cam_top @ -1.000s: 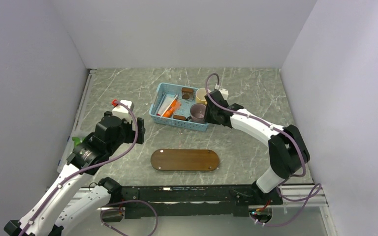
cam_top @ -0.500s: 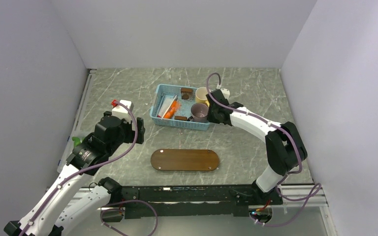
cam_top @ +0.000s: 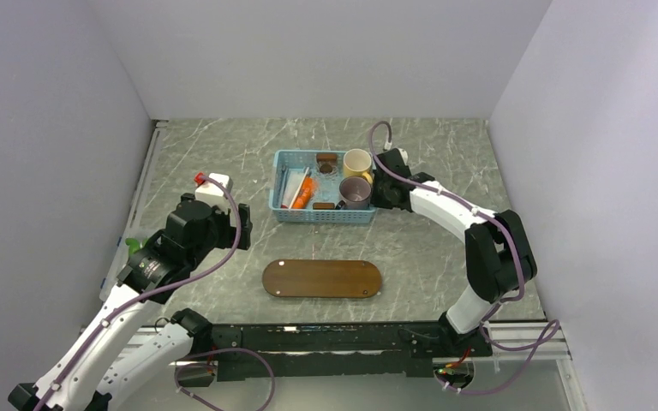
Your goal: Prepare toiletry sets of a toothbrush and toothpaste on the tray
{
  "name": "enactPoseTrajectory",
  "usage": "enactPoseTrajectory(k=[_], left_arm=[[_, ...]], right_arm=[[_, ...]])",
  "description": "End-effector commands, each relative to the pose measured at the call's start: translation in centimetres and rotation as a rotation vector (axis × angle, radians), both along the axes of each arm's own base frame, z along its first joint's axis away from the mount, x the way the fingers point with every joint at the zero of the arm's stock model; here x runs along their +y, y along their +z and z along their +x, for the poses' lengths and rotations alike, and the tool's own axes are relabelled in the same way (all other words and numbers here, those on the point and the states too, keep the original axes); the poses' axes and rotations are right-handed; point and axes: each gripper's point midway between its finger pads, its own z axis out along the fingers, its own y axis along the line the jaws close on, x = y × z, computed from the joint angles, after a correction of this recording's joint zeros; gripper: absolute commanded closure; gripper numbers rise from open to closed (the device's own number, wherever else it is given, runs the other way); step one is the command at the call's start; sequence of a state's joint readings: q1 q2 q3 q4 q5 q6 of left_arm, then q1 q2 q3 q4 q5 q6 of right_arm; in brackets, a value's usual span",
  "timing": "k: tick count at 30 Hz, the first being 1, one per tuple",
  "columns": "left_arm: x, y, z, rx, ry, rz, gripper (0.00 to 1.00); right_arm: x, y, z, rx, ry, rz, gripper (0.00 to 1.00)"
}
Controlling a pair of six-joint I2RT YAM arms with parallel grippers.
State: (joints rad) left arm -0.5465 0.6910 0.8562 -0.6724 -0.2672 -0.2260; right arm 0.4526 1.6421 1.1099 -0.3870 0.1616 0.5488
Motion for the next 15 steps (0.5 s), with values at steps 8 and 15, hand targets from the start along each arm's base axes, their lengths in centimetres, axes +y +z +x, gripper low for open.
enactPoseTrajectory(k=[8, 15], left_arm=[[0.1, 0.8, 0.4, -0.032, 0.005, -0.017, 0.01], [0.0, 0.7, 0.5, -0.028, 0.005, -0.018, 0.01]], right_arm=[[-2.5, 1.9, 3.0, -0.088, 0.008, -0.1, 1.0], [-3.0, 4.4, 2.6, -0.14, -0.022, -0.084, 0.73]])
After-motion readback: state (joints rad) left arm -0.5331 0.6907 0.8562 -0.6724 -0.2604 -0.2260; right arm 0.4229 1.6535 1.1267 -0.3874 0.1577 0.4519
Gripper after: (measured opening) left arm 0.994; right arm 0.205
